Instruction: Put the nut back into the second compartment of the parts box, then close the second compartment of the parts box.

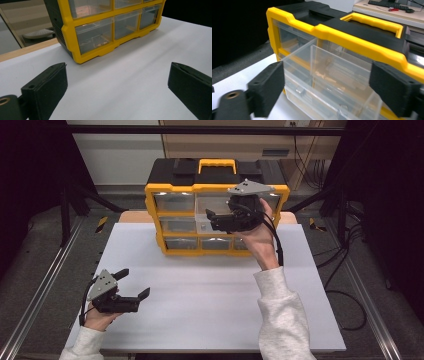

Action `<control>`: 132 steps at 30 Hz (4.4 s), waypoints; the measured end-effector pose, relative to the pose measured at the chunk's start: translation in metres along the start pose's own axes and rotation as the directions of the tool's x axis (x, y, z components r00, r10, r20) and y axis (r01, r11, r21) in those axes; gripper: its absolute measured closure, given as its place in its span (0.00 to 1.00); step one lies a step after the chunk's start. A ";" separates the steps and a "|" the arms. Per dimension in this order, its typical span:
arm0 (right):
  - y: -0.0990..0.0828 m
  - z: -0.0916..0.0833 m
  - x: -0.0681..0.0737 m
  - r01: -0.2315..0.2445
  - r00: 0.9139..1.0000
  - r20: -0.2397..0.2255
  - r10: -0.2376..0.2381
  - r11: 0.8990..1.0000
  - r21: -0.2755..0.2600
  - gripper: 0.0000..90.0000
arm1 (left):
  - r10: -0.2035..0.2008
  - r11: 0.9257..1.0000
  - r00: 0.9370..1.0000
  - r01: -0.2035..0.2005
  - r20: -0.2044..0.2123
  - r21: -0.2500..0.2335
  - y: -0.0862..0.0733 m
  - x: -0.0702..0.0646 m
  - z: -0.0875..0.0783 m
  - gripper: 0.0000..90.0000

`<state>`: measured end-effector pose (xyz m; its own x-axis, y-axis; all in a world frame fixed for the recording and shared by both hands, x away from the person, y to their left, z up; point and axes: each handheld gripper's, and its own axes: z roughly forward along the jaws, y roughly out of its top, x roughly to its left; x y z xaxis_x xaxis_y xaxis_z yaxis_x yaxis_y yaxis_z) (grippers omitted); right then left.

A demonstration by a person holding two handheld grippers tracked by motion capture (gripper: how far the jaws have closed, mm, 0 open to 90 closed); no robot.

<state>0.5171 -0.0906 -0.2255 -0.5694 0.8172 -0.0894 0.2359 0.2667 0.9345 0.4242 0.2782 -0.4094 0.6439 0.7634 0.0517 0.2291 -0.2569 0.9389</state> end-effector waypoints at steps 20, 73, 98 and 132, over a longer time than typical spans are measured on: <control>-0.054 -0.050 -0.017 -0.061 0.998 -0.002 0.061 0.997 -0.053 0.07 | 0.001 1.000 1.000 -0.001 0.005 -0.002 0.000 0.000 0.001 0.02; -0.083 -0.034 0.010 -0.086 0.996 -0.019 0.085 0.995 -0.051 1.00 | 0.002 1.000 1.000 -0.002 0.006 0.007 0.000 -0.002 0.004 0.02; -0.069 -0.003 0.011 -0.100 0.995 0.025 0.102 0.993 -0.064 1.00 | 0.003 1.000 1.000 -0.003 0.005 -0.002 0.000 -0.002 0.002 0.02; -0.055 0.019 0.004 -0.098 0.994 0.031 0.101 0.993 -0.071 1.00 | 0.000 1.000 1.000 0.000 0.006 0.001 -0.001 -0.001 0.003 0.02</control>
<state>0.5168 -0.0925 -0.2838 -0.5182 0.8552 -0.0054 0.2344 0.1481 0.9608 0.4252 0.2763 -0.4112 0.6482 0.7599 0.0495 0.2303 -0.2576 0.9384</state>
